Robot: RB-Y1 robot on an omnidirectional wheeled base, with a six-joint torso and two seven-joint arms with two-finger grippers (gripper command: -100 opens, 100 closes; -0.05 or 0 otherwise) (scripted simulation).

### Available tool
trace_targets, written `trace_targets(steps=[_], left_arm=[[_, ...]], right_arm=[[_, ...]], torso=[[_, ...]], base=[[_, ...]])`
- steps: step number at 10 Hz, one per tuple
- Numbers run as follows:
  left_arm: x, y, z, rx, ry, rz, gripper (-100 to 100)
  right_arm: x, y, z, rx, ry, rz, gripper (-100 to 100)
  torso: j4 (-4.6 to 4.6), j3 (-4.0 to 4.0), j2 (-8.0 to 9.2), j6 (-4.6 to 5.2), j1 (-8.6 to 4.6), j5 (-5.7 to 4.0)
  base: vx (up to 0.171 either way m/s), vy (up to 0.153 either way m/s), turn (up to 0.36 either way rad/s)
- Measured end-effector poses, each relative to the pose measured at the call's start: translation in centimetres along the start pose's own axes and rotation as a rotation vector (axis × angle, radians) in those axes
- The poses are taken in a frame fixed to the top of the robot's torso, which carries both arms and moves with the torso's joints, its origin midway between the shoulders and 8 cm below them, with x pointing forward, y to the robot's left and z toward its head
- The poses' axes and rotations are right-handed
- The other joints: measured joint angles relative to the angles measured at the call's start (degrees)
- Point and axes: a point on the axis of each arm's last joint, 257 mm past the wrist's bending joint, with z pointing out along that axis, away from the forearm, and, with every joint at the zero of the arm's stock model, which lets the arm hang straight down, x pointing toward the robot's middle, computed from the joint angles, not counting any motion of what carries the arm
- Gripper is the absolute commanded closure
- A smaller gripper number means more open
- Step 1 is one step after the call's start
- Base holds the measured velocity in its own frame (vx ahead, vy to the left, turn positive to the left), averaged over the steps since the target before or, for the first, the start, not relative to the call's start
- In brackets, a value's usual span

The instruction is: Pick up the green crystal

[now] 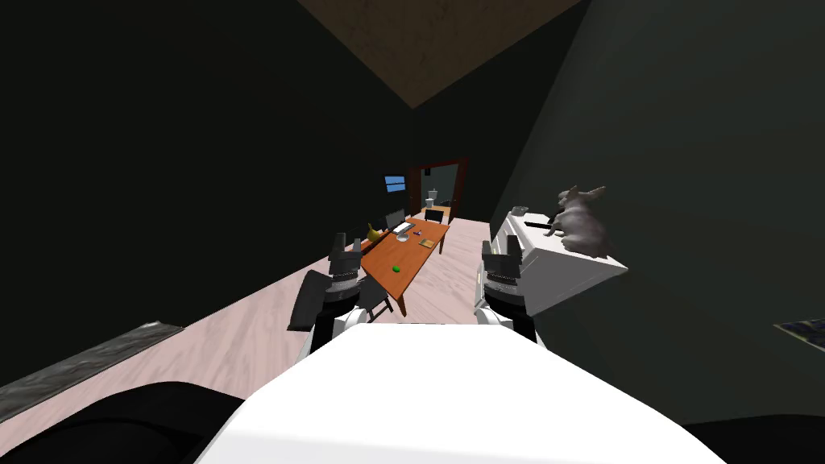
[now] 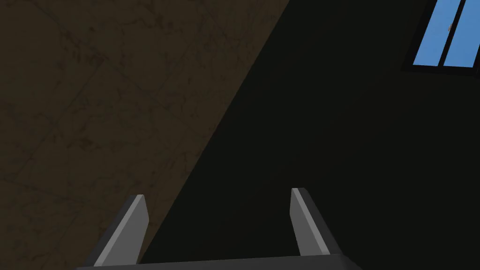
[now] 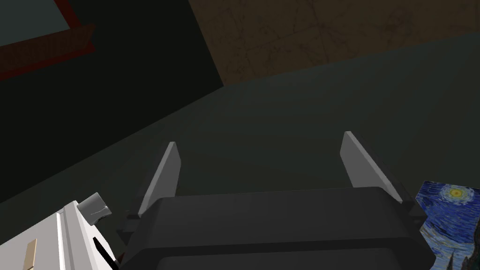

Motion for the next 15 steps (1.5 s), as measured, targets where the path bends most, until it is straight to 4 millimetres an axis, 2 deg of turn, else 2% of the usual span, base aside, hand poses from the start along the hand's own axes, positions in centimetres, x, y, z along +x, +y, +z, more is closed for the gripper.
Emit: trace_targets(steps=[5, 7, 9, 11, 15], left_arm=[[0.7, 3.2, -0.2, -0.097, 0.093, -0.039, -100], [1.1, 5.6, -0.6, -0.163, 0.127, -0.059, -100], [1.0, 6.8, -0.8, -0.209, 0.154, -0.066, -100], [0.8, 8.8, -1.1, -0.271, 0.178, -0.075, -100], [0.1, 13.2, -2.9, -0.417, 0.224, -0.081, -100]], right_arm=[[0.0, 0.0, 0.0, 0.0, 0.0, 0.0, 0], [0.0, 0.0, 0.0, 0.0, 0.0, 0.0, 0], [0.0, 0.0, 0.0, 0.0, 0.0, 0.0, 0], [0.0, 0.0, 0.0, 0.0, 0.0, 0.0, 0], [0.0, 0.0, 0.0, 0.0, 0.0, 0.0, 0]], torso=[[0.01, 0.02, 0.04, 0.01, -0.11, -0.02], [0.0, 0.01, 0.02, 0.01, -0.17, -0.03], [0.0, 0.01, 0.01, 0.0, -0.1, -0.03], [0.0, -0.01, -0.02, 0.0, -0.09, -0.02], [-0.02, -0.04, -0.06, 0.0, -0.1, -0.02]], base=[[-0.013, -0.034, -0.055], [-0.008, -0.044, -0.04], [0.0, -0.034, -0.067], [0.006, -0.028, -0.047], [0.018, -0.043, -0.074]])
